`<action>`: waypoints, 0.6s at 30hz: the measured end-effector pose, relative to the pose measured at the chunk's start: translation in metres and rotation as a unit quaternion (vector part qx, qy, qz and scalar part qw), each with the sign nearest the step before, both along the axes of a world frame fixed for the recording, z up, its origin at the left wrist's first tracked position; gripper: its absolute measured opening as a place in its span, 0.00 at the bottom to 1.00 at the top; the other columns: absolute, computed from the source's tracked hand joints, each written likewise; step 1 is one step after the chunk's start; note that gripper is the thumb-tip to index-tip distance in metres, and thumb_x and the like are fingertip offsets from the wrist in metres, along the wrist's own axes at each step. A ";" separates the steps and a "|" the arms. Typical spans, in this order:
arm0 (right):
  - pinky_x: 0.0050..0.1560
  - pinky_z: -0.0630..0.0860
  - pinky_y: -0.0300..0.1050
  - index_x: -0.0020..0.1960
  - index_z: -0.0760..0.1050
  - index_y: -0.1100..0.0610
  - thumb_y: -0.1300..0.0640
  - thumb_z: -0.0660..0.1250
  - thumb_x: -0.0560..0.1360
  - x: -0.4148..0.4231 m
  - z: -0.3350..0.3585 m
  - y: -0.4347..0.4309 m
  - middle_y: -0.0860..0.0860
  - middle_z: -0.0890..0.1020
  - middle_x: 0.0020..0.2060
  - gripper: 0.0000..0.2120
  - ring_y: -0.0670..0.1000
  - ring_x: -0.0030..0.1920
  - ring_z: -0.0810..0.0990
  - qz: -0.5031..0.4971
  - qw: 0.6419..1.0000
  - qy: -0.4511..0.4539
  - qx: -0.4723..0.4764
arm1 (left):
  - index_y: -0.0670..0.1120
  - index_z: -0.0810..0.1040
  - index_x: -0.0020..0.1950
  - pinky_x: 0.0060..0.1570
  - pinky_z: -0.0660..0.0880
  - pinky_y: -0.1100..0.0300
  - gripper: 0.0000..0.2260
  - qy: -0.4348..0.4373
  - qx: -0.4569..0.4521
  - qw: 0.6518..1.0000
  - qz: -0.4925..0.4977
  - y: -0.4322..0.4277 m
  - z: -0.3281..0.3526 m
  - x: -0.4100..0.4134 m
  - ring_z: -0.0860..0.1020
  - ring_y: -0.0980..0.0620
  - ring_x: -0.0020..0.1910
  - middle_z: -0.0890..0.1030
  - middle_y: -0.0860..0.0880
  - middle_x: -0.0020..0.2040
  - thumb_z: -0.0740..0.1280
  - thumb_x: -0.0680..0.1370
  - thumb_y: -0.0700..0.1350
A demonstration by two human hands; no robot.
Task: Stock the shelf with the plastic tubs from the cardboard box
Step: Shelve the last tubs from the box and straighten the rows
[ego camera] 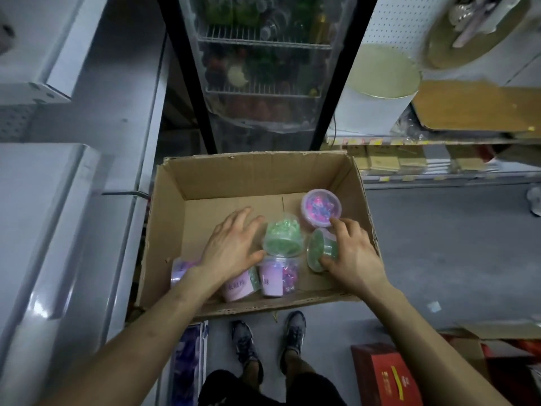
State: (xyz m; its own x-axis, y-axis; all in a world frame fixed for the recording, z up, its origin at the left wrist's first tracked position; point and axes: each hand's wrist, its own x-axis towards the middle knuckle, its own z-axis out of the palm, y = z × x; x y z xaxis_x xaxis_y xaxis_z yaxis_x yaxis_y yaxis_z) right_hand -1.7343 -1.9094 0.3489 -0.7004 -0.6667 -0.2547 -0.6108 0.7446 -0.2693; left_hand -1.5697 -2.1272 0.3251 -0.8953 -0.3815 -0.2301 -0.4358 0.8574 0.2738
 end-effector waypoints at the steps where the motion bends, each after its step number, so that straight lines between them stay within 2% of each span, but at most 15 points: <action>1: 0.67 0.74 0.57 0.80 0.61 0.53 0.46 0.74 0.72 -0.005 -0.004 -0.001 0.56 0.68 0.72 0.41 0.61 0.70 0.70 0.007 1.000 -0.009 0.014 | 0.53 0.59 0.81 0.77 0.62 0.42 0.37 -0.007 0.010 1.000 -0.009 -0.001 -0.004 -0.007 0.57 0.42 0.81 0.55 0.45 0.83 0.70 0.77 0.61; 7: 0.67 0.74 0.55 0.80 0.60 0.55 0.45 0.70 0.75 -0.026 -0.037 -0.011 0.57 0.71 0.70 0.39 0.60 0.69 0.72 0.079 0.994 -0.004 0.077 | 0.54 0.56 0.83 0.77 0.63 0.43 0.40 -0.028 0.062 0.997 -0.045 -0.003 -0.034 -0.039 0.56 0.44 0.81 0.54 0.46 0.83 0.72 0.75 0.59; 10: 0.70 0.71 0.53 0.82 0.57 0.56 0.45 0.66 0.79 -0.034 -0.054 -0.018 0.57 0.70 0.72 0.37 0.59 0.71 0.71 0.095 0.991 -0.005 0.093 | 0.54 0.55 0.83 0.78 0.60 0.44 0.42 -0.041 0.094 0.993 -0.059 -0.011 -0.048 -0.058 0.55 0.43 0.81 0.52 0.46 0.84 0.73 0.75 0.57; 14: 0.74 0.68 0.52 0.83 0.54 0.58 0.45 0.64 0.80 -0.039 -0.070 -0.013 0.57 0.68 0.75 0.38 0.57 0.74 0.70 0.104 0.988 -0.021 0.110 | 0.54 0.53 0.83 0.78 0.61 0.45 0.43 -0.064 0.137 0.986 -0.063 -0.007 -0.064 -0.073 0.54 0.44 0.82 0.50 0.47 0.84 0.75 0.75 0.55; 18: 0.75 0.68 0.54 0.83 0.52 0.61 0.45 0.64 0.80 -0.040 -0.076 -0.009 0.58 0.66 0.76 0.40 0.59 0.75 0.69 0.112 0.986 -0.016 0.126 | 0.54 0.55 0.83 0.76 0.63 0.45 0.42 -0.044 0.151 0.985 -0.067 -0.003 -0.071 -0.085 0.59 0.43 0.80 0.56 0.46 0.82 0.75 0.75 0.53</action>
State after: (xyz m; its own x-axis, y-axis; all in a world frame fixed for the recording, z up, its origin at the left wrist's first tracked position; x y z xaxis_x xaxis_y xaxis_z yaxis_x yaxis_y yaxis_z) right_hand -1.7744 -1.9188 0.2733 -0.5317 -0.7166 -0.4514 -0.7614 0.6379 -0.1159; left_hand -1.6545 -2.1299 0.2546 -0.9042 -0.1645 -0.3940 -0.3584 0.7939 0.4911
